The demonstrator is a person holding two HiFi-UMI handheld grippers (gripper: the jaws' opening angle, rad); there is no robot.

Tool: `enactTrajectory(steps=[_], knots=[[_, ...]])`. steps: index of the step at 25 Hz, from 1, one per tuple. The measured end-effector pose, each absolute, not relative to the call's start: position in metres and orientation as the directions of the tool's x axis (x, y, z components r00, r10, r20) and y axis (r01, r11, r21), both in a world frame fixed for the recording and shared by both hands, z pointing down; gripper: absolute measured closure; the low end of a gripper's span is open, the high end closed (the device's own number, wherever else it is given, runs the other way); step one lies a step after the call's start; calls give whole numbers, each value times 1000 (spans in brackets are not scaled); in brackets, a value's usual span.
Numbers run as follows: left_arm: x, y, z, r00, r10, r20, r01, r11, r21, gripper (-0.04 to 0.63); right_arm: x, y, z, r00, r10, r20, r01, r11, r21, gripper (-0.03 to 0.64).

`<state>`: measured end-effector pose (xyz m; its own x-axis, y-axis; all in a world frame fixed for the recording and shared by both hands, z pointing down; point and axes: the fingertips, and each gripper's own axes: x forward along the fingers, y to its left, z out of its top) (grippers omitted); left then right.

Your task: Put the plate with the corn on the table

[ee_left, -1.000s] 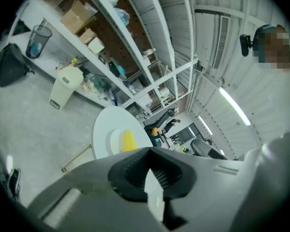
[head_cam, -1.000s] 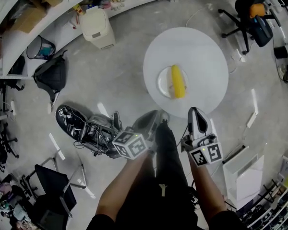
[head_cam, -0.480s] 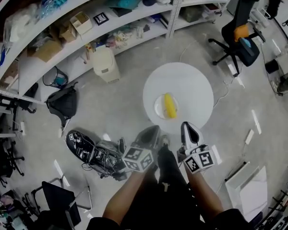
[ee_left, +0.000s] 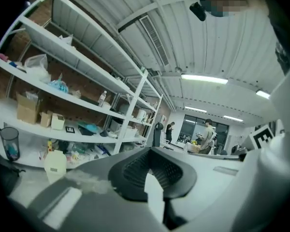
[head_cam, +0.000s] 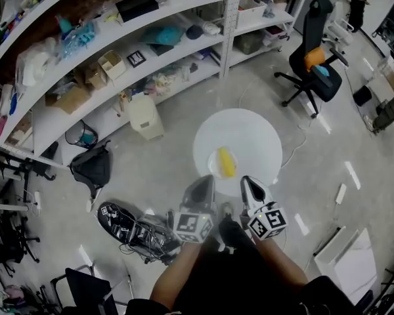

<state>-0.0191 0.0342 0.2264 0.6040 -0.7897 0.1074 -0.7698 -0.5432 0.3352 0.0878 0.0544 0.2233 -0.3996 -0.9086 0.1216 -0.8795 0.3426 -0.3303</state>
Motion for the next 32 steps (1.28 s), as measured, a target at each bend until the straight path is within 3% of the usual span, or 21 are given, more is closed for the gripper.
enactTrajectory(steps=[12, 32], knots=[[-16, 35, 186, 576, -817, 9, -793, -556, 249, 592, 89, 57, 209, -449, -885, 123, -863, 394, -317, 609], [0, 24, 199, 568, -820, 69, -813, -545, 205, 592, 90, 32, 212, -481, -868, 122, -852, 430, -300, 609]])
